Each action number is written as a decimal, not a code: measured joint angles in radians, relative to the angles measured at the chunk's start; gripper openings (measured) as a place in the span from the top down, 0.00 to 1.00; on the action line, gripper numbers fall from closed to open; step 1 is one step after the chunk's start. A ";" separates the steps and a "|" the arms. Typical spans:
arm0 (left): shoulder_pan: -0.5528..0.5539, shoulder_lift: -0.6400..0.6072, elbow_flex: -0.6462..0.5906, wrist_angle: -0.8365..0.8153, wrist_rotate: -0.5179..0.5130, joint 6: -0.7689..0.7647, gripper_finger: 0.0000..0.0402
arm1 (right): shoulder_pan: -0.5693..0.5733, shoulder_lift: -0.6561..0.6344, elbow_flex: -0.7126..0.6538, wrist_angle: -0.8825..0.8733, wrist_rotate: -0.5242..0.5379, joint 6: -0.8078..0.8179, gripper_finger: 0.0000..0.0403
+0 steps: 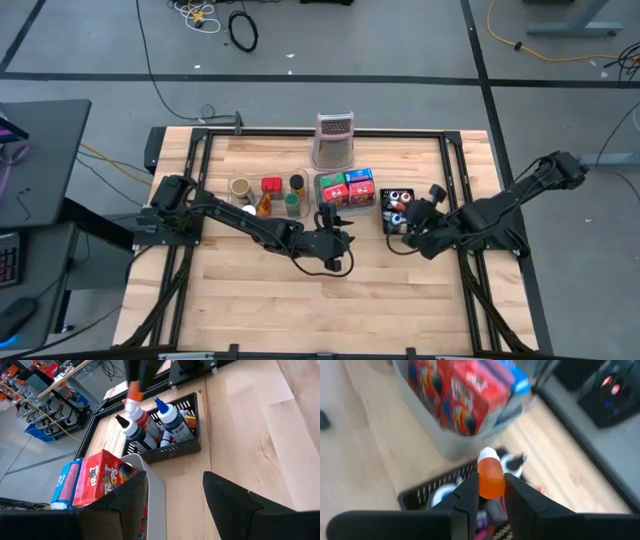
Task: Pick & Place Kitchen Items
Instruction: Put the small orange food coloring bottle into the black basket, then put the small green food coloring bottle into the black basket
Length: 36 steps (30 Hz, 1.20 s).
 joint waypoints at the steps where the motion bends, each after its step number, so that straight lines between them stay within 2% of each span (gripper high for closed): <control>1: 0.000 0.000 0.000 0.004 0.000 -0.002 0.49 | 0.000 0.001 0.000 -0.017 -0.015 0.022 0.79; 11: 0.001 0.000 -0.001 0.023 0.001 -0.029 0.49 | 0.000 0.006 0.000 -0.023 -0.126 0.179 0.79; 17: 0.001 0.000 -0.001 0.023 0.001 -0.029 0.49 | 0.000 0.008 0.000 -0.025 -0.093 0.163 0.76; 21: 0.001 0.000 -0.001 0.023 0.001 -0.029 0.49 | -0.001 0.028 0.000 -0.027 -0.092 0.162 0.70; 30: 0.001 0.000 -0.001 0.022 0.002 -0.029 0.49 | -0.035 0.076 0.000 -0.039 0.001 0.160 0.58; 33: 0.001 0.000 -0.001 0.020 0.002 -0.029 0.49 | -0.036 0.075 0.000 -0.005 0.023 0.109 0.58; 36: 0.001 0.000 -0.001 0.014 0.028 -0.053 0.49 | -0.035 0.074 0.000 0.057 0.036 -0.009 0.59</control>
